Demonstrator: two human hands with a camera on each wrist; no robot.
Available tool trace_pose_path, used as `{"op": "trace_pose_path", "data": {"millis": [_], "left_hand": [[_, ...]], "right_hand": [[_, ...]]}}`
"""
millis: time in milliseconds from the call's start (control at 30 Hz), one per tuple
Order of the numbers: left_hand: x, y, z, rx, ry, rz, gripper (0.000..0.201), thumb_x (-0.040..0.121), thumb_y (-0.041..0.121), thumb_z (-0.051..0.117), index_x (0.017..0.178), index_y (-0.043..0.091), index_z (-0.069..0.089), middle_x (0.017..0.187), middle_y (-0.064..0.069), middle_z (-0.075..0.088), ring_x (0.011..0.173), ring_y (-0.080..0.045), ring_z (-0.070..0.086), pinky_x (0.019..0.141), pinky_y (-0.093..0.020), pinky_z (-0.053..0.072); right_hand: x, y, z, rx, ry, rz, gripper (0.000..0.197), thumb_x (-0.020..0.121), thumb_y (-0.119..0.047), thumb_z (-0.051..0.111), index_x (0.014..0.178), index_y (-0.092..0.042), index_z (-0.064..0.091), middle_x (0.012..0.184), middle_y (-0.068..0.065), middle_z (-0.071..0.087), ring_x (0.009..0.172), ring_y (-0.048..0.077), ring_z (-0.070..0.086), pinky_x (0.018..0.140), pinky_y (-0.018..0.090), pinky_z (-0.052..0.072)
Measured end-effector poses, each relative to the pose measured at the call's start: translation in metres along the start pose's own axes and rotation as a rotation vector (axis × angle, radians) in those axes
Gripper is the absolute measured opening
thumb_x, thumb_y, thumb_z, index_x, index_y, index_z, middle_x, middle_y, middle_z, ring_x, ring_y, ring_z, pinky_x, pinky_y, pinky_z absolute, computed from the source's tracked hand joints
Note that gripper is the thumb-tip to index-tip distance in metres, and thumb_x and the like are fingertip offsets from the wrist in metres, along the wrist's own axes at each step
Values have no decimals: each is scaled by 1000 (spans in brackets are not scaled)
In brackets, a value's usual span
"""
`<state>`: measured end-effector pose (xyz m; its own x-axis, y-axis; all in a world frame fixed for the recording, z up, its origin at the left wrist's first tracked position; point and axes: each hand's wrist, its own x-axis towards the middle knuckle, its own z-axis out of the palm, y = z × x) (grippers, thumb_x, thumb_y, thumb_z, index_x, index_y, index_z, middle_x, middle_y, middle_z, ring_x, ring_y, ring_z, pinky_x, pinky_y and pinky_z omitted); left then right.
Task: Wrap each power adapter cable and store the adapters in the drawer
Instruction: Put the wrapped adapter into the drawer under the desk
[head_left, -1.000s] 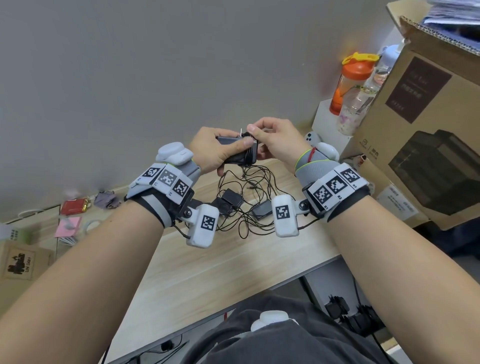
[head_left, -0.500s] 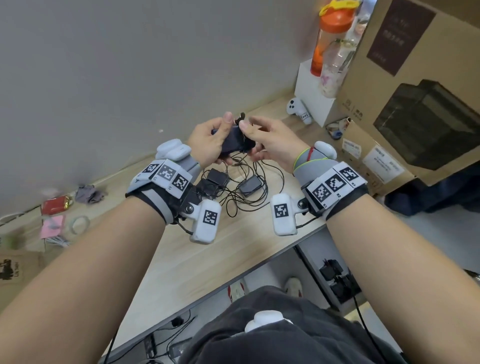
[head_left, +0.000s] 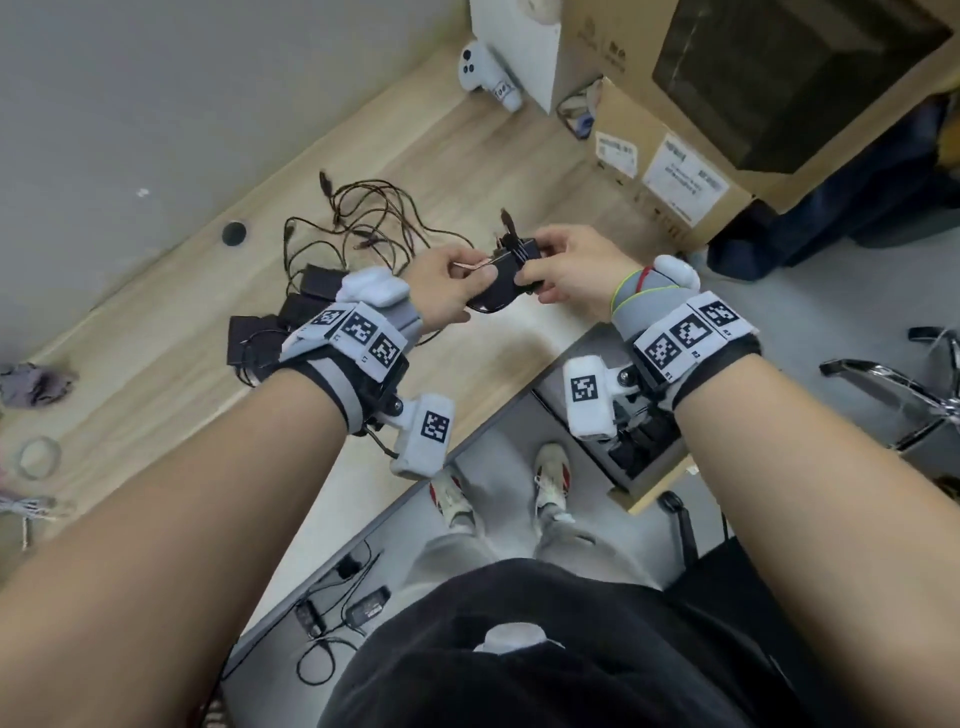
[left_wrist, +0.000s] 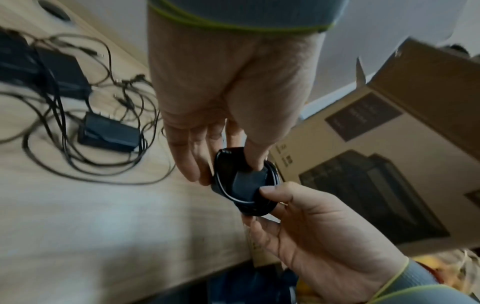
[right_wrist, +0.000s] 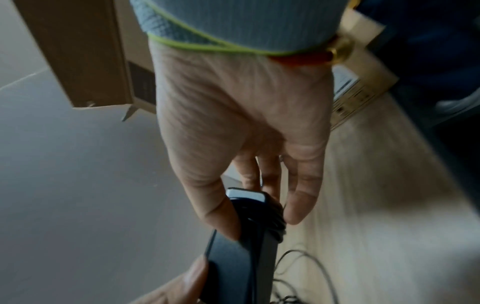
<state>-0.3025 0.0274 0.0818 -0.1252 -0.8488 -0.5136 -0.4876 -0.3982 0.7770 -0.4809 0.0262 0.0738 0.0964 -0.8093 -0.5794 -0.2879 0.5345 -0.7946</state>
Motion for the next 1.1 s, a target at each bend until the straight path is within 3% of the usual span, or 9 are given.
{"op": "trace_pose_path", "data": {"millis": [100, 233, 433, 500, 567, 633, 733, 900, 1100], "left_hand": [[13, -15, 46, -1, -124, -74, 33, 95, 16, 63, 126, 5, 58, 91, -4, 63, 78, -17, 63, 61, -24, 55], [20, -29, 103, -11, -244, -114, 33, 95, 11, 62, 127, 5, 57, 82, -1, 61, 76, -20, 60, 64, -26, 50], [35, -60, 179, 33, -371, -177, 41, 93, 0, 59, 134, 0, 51, 73, 0, 54, 65, -15, 52, 55, -25, 41], [37, -69, 194, 77, -416, -182, 46, 93, 1, 60, 138, 1, 50, 83, -6, 61, 69, -16, 55, 61, -25, 46], [45, -82, 218, 129, -461, -188, 52, 92, 5, 61, 142, 8, 48, 112, -20, 66, 85, -20, 63, 74, -25, 48], [51, -93, 235, 187, -472, -187, 53, 92, 6, 62, 143, 13, 48, 129, -17, 62, 106, -22, 63, 80, -21, 45], [61, -110, 256, 227, -517, -183, 52, 92, 2, 61, 142, 10, 48, 133, -18, 59, 122, -27, 57, 85, -19, 44], [80, -148, 286, 275, -573, -291, 56, 93, 4, 61, 145, 11, 42, 140, -14, 53, 125, -25, 53, 92, -16, 40], [103, -181, 315, 416, -530, -217, 54, 94, 9, 59, 146, 14, 42, 145, -10, 50, 131, -26, 48, 103, -28, 37]], "right_hand": [[3, 48, -30, -14, 40, 109, 37, 81, -6, 70, 116, -16, 65, 95, 2, 63, 74, 13, 60, 77, 30, 56], [1, 99, -65, -86, 42, 187, 34, 81, -6, 69, 108, -25, 65, 96, -2, 65, 83, 11, 62, 58, 17, 52], [8, 175, -97, -112, 79, 307, 35, 80, -1, 67, 106, -25, 64, 101, 3, 63, 89, 17, 61, 85, 35, 57], [11, 194, -100, -129, 81, 336, 46, 81, -1, 68, 122, -19, 61, 109, 5, 61, 98, 20, 61, 87, 36, 57], [22, 218, -105, -162, 60, 378, 56, 80, -1, 69, 133, -13, 57, 116, 9, 63, 104, 23, 63, 86, 35, 58], [31, 242, -108, -196, 46, 405, 57, 79, -2, 70, 133, -14, 57, 114, 10, 65, 100, 22, 64, 82, 34, 59], [42, 271, -110, -269, 47, 408, 53, 77, -5, 72, 127, -18, 60, 108, 8, 68, 94, 22, 67, 83, 37, 60], [66, 321, -112, -329, 43, 482, 57, 71, -10, 74, 125, -21, 61, 104, 7, 70, 93, 26, 70, 87, 44, 59], [103, 376, -116, -457, 58, 493, 66, 63, -21, 77, 126, -25, 60, 110, 6, 69, 99, 28, 68, 92, 44, 56]]}}
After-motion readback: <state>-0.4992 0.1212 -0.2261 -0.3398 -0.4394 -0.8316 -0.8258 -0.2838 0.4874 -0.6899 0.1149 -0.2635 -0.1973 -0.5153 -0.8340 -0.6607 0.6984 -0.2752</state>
